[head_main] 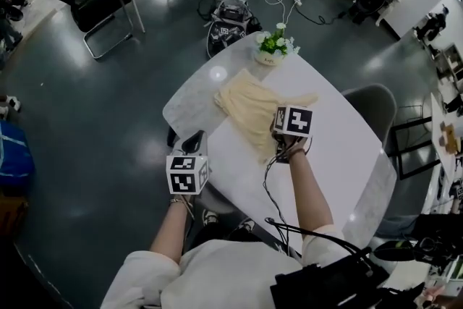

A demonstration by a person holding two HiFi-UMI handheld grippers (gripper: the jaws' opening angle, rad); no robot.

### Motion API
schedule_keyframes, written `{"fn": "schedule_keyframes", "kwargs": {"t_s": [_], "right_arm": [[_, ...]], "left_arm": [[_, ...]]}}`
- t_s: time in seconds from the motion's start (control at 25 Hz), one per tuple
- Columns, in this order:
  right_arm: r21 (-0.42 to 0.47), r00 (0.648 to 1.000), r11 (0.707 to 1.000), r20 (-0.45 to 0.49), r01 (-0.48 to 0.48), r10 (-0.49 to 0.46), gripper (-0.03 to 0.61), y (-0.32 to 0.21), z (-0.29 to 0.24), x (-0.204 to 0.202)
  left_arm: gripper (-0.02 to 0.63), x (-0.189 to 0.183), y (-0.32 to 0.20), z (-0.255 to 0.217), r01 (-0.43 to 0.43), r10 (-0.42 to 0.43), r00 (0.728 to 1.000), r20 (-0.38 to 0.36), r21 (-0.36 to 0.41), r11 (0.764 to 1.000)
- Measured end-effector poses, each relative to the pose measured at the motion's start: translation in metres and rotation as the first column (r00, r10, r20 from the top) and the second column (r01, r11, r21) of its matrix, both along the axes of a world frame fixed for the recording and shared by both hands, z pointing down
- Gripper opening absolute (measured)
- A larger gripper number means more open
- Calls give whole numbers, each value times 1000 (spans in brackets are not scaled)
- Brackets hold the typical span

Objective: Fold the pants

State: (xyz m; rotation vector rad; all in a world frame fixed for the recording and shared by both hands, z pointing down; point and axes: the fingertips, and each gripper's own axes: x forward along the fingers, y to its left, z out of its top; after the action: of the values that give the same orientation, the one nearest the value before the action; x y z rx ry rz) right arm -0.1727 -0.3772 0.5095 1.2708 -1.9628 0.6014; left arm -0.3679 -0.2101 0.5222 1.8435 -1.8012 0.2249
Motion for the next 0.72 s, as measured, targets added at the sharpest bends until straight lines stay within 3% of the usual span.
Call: {"fn": "schedule_keyframes", "kwargs": {"t_s": [0.32,0.48,0.52,0.6,0.64,0.72], "right_arm": [[-9,999,999,31,35,-35,17,-34,2,-70],[32,992,997,100,76,-78,20,-58,6,-118],[61,985,994,141,90,-98,35,-65,7,-134],[107,966,989,229,98,-121,254,-74,8,-158],[118,959,989,257,89,-117,273,-75,9,-163],[126,956,991,281,50,-85,233,-74,12,-157]], "left_arm": [[14,-43,0,0,30,-30,1000,1,-7,1000],[14,-57,10,7,50,-50,999,0,-19,999],[14,-59,13,11,56,-56,998,-2,-25,998],[14,-62,19,20,65,-65,998,-8,-40,997],[14,-62,21,25,68,-69,998,-11,-48,997],[14,-60,26,34,69,-70,997,-18,-64,996]]}}
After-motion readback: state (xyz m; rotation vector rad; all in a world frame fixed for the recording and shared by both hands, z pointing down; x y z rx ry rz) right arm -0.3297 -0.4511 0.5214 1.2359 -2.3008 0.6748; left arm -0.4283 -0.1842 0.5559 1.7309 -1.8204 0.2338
